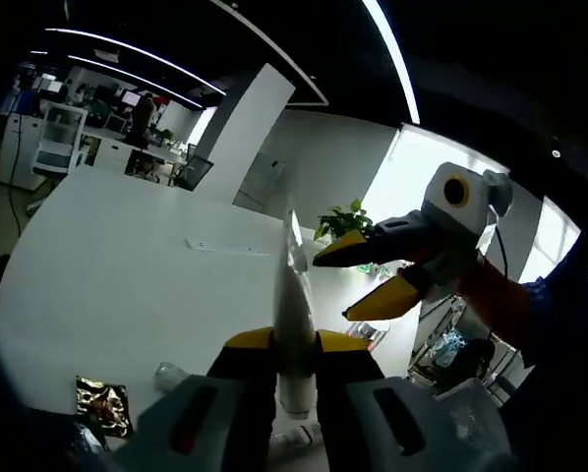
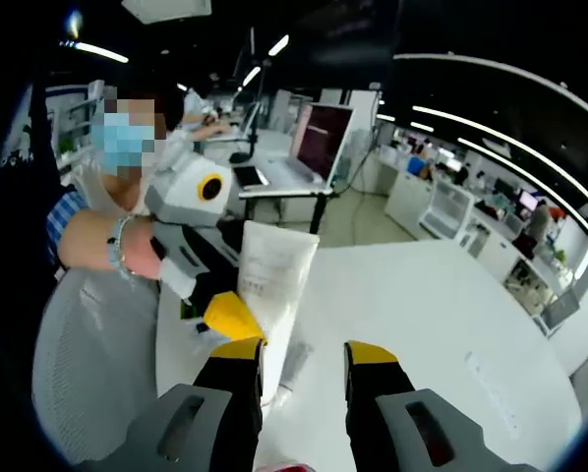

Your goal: Arrange the skincare products in the storage area until every visible bottle or jar stands upright without overlapping.

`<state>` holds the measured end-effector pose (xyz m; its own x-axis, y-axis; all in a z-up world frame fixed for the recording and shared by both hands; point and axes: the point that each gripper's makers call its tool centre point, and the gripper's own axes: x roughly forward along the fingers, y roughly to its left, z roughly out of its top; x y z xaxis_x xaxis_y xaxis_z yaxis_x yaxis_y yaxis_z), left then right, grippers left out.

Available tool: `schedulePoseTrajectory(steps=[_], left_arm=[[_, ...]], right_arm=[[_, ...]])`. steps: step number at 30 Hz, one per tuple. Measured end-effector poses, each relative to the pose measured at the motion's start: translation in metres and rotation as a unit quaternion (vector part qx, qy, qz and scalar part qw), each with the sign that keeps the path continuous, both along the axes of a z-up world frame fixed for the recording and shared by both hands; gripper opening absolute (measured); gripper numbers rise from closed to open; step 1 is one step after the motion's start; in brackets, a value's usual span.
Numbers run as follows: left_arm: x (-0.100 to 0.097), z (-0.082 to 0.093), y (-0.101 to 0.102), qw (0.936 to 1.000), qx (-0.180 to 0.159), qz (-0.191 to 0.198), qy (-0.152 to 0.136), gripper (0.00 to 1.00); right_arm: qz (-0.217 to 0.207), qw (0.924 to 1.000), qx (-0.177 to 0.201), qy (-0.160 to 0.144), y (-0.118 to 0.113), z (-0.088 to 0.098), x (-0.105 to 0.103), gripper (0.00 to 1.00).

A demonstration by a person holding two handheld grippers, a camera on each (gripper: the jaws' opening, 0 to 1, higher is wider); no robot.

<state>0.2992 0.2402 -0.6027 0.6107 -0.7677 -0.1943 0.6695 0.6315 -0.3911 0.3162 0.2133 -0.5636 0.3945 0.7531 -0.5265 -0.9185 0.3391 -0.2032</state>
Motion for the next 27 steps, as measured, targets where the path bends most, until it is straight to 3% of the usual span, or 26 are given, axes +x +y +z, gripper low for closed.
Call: schedulePoseTrajectory(steps=[3,7,9,12,14,20,22,23,26,27], left_arm=[[0.001,0.007,-0.002,0.9988,0.024,0.000,-0.042,0.08],[0.003,0.009,-0.012,0.9988,0.009,-0.019,-0.043,0.08],[0.003,0.006,-0.019,0.9981,0.019,-0.036,-0.047,0.08],[0.000,-0.001,-0.028,0.9934,0.062,-0.067,-0.069,0.08],[-0.004,-0.007,-0.036,0.9868,0.099,-0.092,-0.089,0.08],[-0.013,-0.036,-0.056,0.9635,0.185,-0.152,-0.120,0.08],[-0.014,-0.040,-0.060,0.9635,0.185,-0.155,-0.116,0.08],[-0.014,-0.041,-0.062,0.9594,0.192,-0.161,-0.129,0.08],[-0.015,-0.043,-0.063,0.9582,0.193,-0.165,-0.132,0.08],[-0.016,-0.045,-0.063,0.9572,0.193,-0.169,-0.134,0.08]], right_arm=[[0.020,0.9998,0.007,-0.002,0.003,0.006,-0.003,0.29],[0.066,0.9966,-0.048,-0.011,0.000,0.000,-0.007,0.31],[0.070,0.9964,-0.047,-0.012,0.000,0.003,-0.005,0.32],[0.077,0.9957,-0.050,-0.012,-0.003,0.005,-0.002,0.31],[0.092,0.9934,-0.067,-0.014,-0.006,0.001,-0.002,0.30],[0.162,0.9746,-0.155,0.008,-0.014,-0.029,-0.021,0.25],[0.173,0.9698,-0.172,0.009,-0.013,-0.034,-0.024,0.22],[0.180,0.9671,-0.180,0.011,-0.013,-0.038,-0.027,0.20],[0.203,0.9550,-0.213,0.043,-0.013,-0.053,-0.044,0.09],[0.201,0.9536,-0.221,0.039,-0.013,-0.054,-0.044,0.09]])
